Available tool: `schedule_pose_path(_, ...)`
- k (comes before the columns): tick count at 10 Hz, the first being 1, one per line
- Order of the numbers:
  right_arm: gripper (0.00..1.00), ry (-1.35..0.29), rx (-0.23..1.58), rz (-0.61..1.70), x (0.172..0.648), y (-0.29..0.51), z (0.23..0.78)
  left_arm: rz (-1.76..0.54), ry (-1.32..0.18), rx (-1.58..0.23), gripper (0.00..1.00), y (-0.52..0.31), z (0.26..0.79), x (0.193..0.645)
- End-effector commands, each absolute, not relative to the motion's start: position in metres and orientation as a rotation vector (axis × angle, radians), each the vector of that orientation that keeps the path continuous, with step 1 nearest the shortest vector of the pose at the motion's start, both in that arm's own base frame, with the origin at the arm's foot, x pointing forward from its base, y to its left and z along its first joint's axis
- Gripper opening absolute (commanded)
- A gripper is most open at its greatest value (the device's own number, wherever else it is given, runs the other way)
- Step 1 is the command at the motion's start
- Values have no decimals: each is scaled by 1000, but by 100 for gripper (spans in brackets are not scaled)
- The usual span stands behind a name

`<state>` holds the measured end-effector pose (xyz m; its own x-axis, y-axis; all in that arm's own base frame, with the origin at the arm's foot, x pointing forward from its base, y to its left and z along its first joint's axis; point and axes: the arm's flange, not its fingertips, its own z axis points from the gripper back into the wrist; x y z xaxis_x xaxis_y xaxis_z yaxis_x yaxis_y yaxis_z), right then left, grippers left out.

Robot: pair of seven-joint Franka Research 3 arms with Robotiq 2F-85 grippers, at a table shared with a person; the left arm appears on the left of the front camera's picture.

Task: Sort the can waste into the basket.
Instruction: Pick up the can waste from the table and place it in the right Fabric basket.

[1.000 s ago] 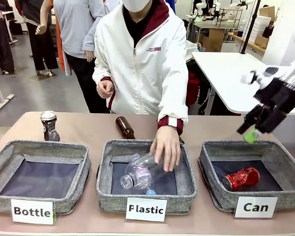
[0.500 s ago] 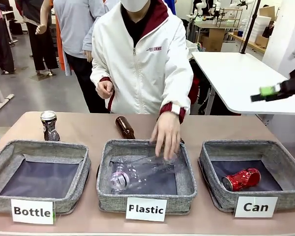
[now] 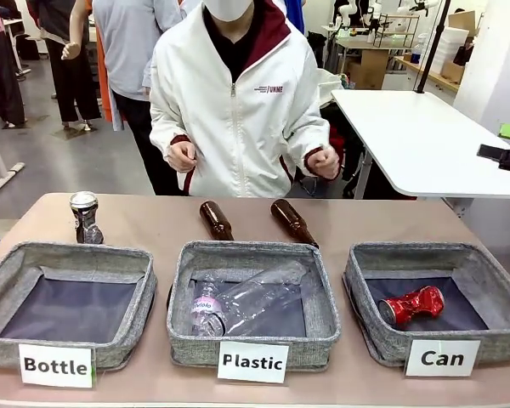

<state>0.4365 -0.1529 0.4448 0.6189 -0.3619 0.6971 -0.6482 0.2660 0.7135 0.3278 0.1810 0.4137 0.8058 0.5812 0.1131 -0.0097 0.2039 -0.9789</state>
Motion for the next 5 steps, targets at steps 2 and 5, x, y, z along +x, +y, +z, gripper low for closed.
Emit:
schedule_pose_path(2, 100, -893, 1344, 265, 437, -144, 457, 415, -524, -1309, 100, 181, 413, 325)
schedule_pose_path(5, 100, -893, 1344, 265, 437, -144, 457, 415, -524, -1309, 100, 181, 413, 325)
